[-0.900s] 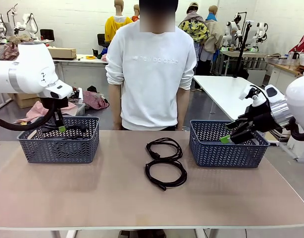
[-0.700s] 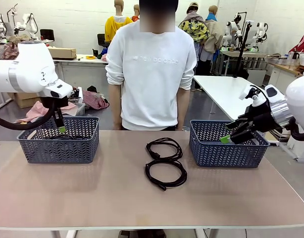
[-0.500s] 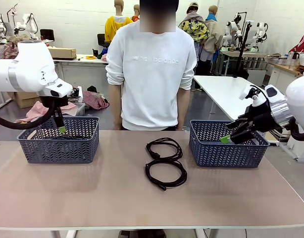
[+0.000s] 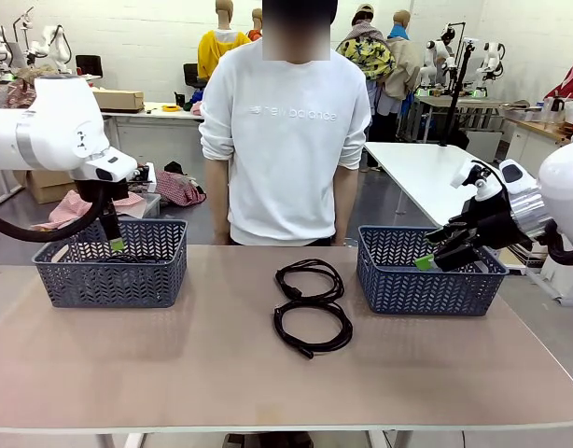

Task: Organize the cables according to human instructions.
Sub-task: Pick up a bundle of cables and place it in the basket indicated by the human.

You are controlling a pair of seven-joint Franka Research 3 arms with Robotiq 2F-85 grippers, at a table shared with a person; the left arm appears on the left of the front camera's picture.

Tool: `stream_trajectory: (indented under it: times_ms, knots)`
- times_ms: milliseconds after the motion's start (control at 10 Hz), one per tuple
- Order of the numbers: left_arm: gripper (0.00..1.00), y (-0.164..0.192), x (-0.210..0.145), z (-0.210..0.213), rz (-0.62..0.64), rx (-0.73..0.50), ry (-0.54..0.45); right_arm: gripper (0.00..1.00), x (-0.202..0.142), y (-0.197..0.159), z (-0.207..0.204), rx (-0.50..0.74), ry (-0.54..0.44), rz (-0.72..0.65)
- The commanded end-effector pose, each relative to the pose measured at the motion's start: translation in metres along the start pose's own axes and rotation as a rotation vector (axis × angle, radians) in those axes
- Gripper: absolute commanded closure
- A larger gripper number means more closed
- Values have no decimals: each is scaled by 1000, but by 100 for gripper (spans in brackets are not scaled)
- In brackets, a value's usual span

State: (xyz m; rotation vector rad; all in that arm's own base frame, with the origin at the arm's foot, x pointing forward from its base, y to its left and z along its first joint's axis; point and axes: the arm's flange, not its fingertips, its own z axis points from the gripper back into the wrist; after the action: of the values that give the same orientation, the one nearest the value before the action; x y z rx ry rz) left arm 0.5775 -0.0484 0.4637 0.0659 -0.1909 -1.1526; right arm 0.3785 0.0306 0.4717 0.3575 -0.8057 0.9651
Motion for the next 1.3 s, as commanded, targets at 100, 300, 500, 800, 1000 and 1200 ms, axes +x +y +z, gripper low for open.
stream_trajectory:
  times_ms: [100, 300, 500, 800, 1000, 1200]
  knots:
    - [0, 3, 2, 2, 24, -9, -2, 0, -1, -4, -3, 12, -26, 15]
    - [0, 3, 0, 0, 36, -18, -5, 0, -1, -4, -3, 12, -26, 15]
    - [0, 6, 2, -4, 101, -19, -28, 0, -1, -4, -3, 12, -26, 15]
    - [0, 0, 1, -3, 16, -6, 1, 0, -1, -4, -3, 12, -26, 15]
    - [0, 0, 1, -3, 16, -6, 1, 0, -1, -4, -3, 12, -26, 15]
    - [0, -19, 10, 3, 53, 4, -33, 0, -1, -4, -3, 12, -26, 15]
